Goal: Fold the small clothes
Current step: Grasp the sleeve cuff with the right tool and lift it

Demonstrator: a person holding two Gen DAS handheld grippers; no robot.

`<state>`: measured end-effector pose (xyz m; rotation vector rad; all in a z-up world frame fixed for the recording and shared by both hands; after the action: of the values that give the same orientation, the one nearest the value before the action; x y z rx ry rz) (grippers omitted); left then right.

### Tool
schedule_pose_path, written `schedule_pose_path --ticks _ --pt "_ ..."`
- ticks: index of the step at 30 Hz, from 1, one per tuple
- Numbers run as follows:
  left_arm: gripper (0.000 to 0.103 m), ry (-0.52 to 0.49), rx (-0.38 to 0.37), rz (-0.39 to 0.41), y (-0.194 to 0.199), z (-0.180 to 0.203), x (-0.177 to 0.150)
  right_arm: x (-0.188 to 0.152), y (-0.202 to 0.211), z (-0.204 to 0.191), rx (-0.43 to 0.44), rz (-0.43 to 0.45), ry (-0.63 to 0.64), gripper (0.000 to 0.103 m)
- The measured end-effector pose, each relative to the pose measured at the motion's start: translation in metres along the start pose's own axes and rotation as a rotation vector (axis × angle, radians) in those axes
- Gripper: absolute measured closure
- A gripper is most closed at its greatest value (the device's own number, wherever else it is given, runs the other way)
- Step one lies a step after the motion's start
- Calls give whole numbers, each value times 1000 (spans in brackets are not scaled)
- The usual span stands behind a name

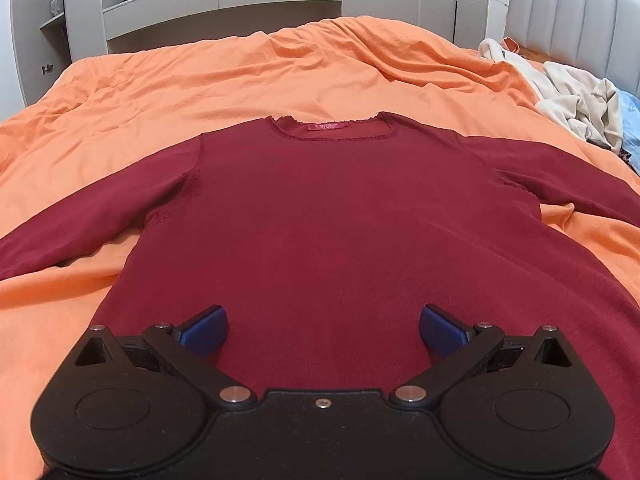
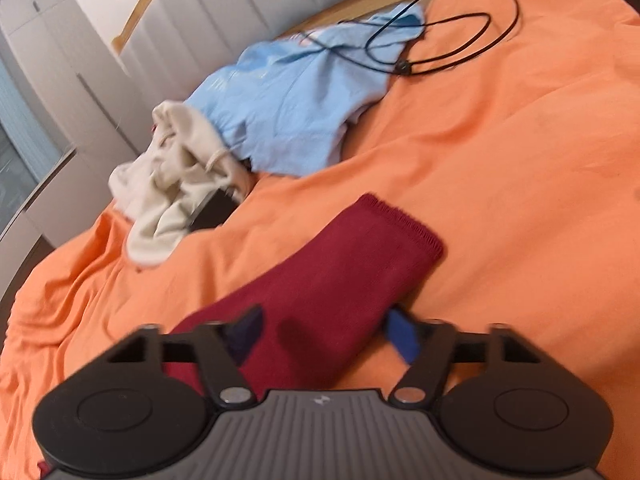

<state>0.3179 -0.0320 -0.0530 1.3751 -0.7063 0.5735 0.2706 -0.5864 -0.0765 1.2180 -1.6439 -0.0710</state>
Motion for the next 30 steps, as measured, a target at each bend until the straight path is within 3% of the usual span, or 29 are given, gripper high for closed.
schedule_pose_path --ticks 1,3,5,8,12,20,27,30 --pt "0 -1 1 1 0 0 0 2 -1 1 -15 10 -3 59" --pt "0 0 2 0 0 0 0 4 -2 2 -43 31 -14 88" --pt "0 1 3 0 0 0 0 5 -1 0 -45 46 -11 95" --pt "0 -8 12 5 1 4 0 8 11 -13 -27 81 29 97" --pt "0 -25 9 24 7 7 3 10 37 -48 71 162 148 97" --pt "0 109 -26 101 30 -19 27 -5 101 -172 342 363 582 97" --pt "1 297 28 166 45 -70 55 -74 155 -291 627 431 914 97" --pt "1 383 118 159 51 -98 62 -118 173 -328 728 454 1048 97"
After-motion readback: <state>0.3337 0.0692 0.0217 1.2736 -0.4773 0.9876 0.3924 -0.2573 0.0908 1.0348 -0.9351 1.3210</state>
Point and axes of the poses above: each gripper's, at about its wrist camera, not at the fingertips, and y roughly against the way its jaws point, z to its right, x to its top, the point moved 4 cm from there along -y, roughly the way its jaws point, and after that the axes turned 6 degrees about y, right-handed, at the moved point
